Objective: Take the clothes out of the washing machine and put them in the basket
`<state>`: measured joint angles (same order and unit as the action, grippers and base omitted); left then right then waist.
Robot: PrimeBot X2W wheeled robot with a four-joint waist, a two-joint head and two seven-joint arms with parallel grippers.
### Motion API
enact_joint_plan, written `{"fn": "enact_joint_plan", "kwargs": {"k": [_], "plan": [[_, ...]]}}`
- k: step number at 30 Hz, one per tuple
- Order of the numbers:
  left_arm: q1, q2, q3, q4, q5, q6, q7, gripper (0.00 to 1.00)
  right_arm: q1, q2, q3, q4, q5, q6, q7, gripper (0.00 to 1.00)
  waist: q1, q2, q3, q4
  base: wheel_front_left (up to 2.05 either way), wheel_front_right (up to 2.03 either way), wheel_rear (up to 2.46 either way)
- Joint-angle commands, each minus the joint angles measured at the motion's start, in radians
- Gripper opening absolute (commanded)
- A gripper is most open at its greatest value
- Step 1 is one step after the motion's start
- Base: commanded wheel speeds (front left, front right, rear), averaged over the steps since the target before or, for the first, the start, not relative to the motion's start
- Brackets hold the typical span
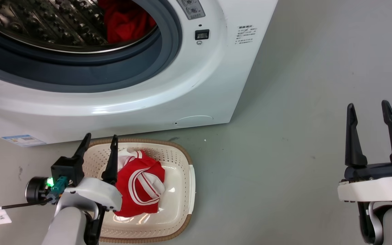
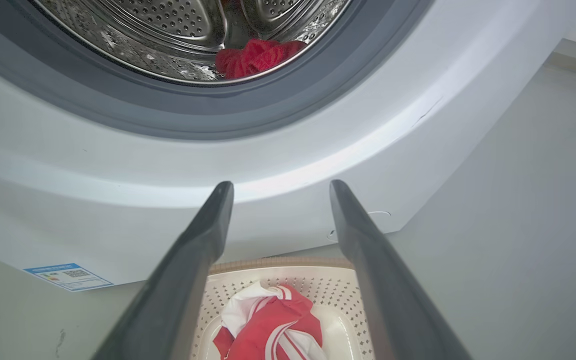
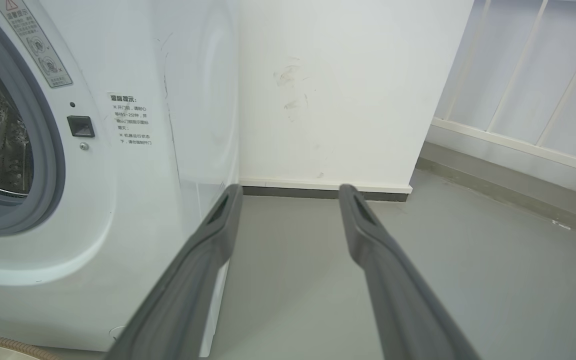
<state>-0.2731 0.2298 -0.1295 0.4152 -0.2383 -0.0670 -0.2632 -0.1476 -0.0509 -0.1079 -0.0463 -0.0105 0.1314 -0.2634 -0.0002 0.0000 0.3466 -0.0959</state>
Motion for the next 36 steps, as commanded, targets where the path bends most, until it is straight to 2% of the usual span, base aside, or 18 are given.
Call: {"fn": "enact_joint_plan", "kwargs": {"k": [1,6,13,19,26,32,36], "plan": [[0.008,-0.008,0.014,-0.038,0.016,-0.005,-0.003,1.00,0.016,0.001,0.004,0.001,-0.009,-0.001,-0.002,1.00,0.0002,0.0000,-0.011,-0.003,0.00,0.00,0.00],[-0.030,0.008,0.053,-0.109,0.028,-0.017,-0.002,1.00,0.023,0.001,0.010,-0.005,-0.007,-0.001,-0.002,1.00,0.0002,0.0000,-0.003,-0.025,0.00,0.00,0.00],[-0.151,0.076,0.066,-0.115,0.008,-0.037,0.041,1.00,0.007,0.001,0.028,-0.013,0.007,-0.001,-0.002,1.00,0.0002,0.0000,0.061,-0.071,0.00,0.00,0.00],[-0.327,0.168,0.066,-0.119,-0.025,-0.051,0.237,1.00,-0.023,0.001,0.043,-0.021,0.032,-0.001,-0.002,1.00,0.0002,0.0000,0.160,-0.132,0.00,0.00,0.00],[-0.564,0.311,0.035,-0.060,-0.064,-0.062,0.468,1.00,-0.060,0.002,0.072,-0.028,0.080,-0.001,-0.002,1.00,0.0002,0.0000,0.288,-0.223,0.00,0.00,0.00],[-0.814,0.428,-0.081,-0.008,-0.083,-0.062,0.656,1.00,-0.089,0.002,0.105,-0.037,0.110,-0.001,-0.002,1.00,0.0002,0.0000,0.397,-0.269,0.00,0.00,0.00],[-0.972,0.469,-0.131,0.040,-0.126,-0.063,0.788,1.00,-0.098,0.002,0.130,-0.043,0.132,-0.001,-0.002,1.00,0.0002,0.0000,0.445,-0.303,0.00,0.00,0.00]]}}
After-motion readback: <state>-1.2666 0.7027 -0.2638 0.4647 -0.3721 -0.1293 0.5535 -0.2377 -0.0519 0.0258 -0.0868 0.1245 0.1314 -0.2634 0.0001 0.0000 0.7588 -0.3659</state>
